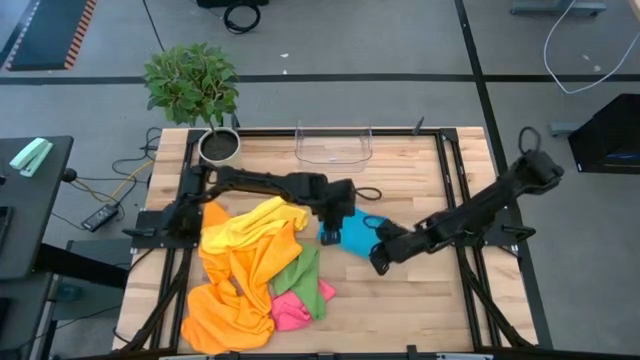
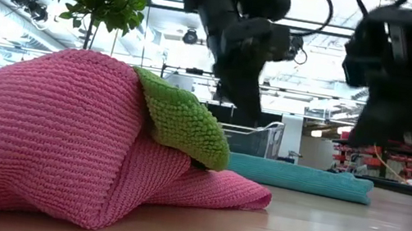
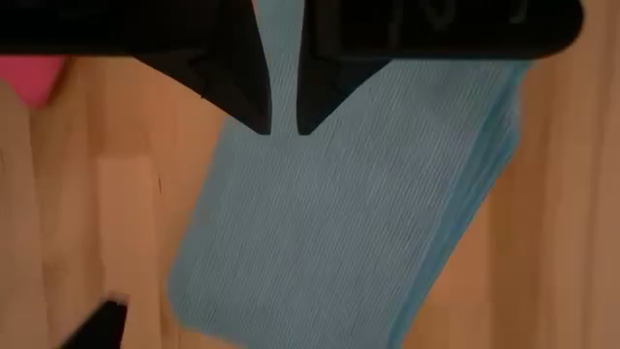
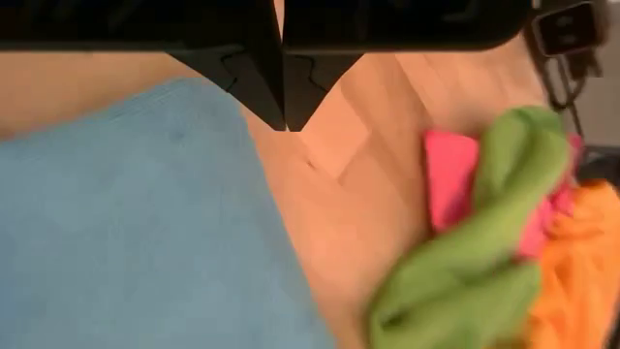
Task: Fold microfiber towels
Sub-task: Fold the blue towel
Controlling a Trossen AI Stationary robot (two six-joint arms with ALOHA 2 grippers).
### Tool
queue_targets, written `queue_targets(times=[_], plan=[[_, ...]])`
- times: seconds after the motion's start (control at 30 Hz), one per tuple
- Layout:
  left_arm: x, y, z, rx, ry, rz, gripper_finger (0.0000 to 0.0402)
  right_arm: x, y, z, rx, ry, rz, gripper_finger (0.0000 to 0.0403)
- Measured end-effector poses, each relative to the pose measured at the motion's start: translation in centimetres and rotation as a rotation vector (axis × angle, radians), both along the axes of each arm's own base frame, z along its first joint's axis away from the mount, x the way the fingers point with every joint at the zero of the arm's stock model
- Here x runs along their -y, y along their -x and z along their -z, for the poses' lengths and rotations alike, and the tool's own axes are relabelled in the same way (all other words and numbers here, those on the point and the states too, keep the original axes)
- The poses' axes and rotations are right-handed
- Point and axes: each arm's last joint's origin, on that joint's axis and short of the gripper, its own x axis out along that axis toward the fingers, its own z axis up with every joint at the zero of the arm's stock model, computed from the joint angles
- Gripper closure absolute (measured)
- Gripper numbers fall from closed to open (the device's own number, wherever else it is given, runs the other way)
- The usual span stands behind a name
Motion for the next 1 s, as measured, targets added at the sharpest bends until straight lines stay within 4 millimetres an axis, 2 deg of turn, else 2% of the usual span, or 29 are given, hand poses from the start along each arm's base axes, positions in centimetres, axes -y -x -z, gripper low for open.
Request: queue_targets(times=[0.17, 0.33, 0.5, 0.57, 0.77, 1.0], plan=[[-1.2, 1.4, -3.3, 0.053, -0.027, 0.018, 0.0352, 2.7, -0.5, -1.2, 0.053, 0.048, 0.074, 0.0403], [-1.5, 3.7, -1.6, 0.014, -0.032, 0.02, 0.0366, 5.9, -2.2, 0.4, 0.0, 0.057, 0.106, 0.0403], [-1.8, 7.1, 0.2, 0.026, -0.023, -0.012, 0.0377, 7.0, -2.7, 2.5, -0.1, 0.027, 0.088, 0.0403], [-2.2, 8.1, 0.2, 0.064, -0.021, -0.034, 0.0381, 7.2, -2.7, 3.2, -0.143, 0.021, 0.085, 0.0403], [-3.4, 9.3, -0.4, 0.134, -0.024, -0.081, 0.0385, 7.8, -2.1, 4.1, -0.276, 0.038, 0.109, 0.0403], [-4.0, 9.0, -0.9, 0.17, -0.041, -0.083, 0.0385, 9.0, 1.5, 2.9, -0.507, 0.133, 0.13, 0.0403]])
